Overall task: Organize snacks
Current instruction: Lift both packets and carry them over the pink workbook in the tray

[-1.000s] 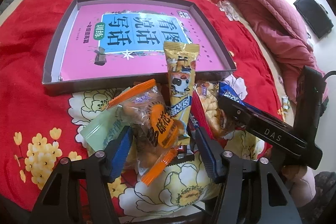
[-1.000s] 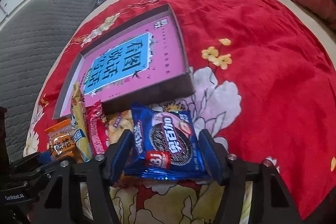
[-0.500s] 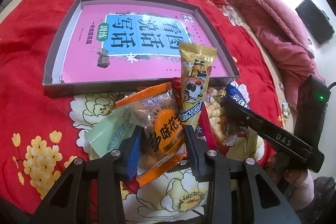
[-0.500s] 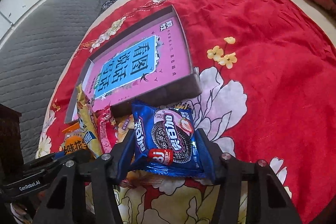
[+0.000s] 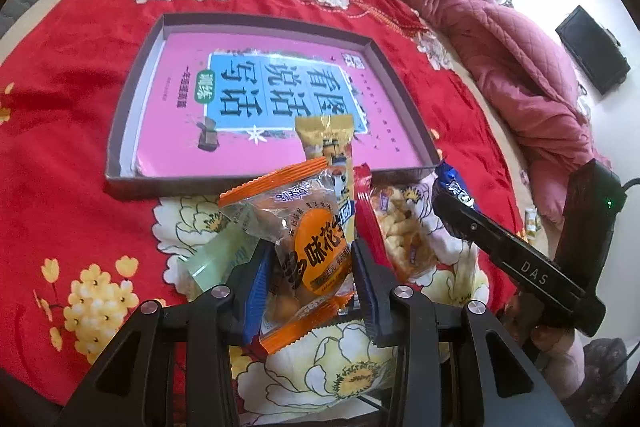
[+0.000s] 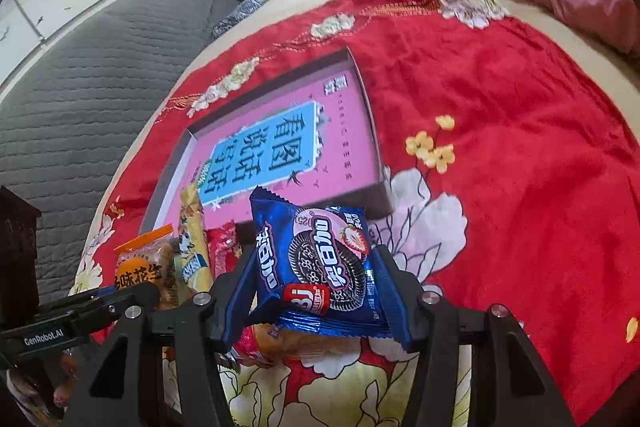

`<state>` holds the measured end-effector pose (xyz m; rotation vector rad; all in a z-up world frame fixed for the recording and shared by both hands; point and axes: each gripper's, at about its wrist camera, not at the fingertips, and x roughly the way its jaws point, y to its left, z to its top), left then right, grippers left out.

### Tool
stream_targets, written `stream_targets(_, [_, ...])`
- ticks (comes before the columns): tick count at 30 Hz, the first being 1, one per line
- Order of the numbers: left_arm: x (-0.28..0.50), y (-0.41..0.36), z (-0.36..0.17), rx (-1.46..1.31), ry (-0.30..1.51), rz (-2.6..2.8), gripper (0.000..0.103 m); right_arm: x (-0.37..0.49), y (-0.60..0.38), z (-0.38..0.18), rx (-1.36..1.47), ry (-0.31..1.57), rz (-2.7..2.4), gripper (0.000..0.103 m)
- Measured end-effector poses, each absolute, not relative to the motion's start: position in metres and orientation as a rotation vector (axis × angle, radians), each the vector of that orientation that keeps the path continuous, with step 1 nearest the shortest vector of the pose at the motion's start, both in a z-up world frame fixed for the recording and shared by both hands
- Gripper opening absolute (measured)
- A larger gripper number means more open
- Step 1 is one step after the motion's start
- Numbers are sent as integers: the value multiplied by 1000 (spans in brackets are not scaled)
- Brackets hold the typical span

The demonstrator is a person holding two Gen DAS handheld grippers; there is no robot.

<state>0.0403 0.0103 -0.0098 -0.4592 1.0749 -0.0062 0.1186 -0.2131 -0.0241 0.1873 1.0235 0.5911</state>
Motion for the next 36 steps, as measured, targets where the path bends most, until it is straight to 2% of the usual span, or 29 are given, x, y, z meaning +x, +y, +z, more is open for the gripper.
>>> stream_targets(21, [49, 43, 9, -476, 995, 70, 41, 130, -193, 1, 110, 863, 611, 56])
stream_targets(36, [72, 74, 8, -502, 956, 157, 41, 150, -174, -7, 74, 856, 622, 56])
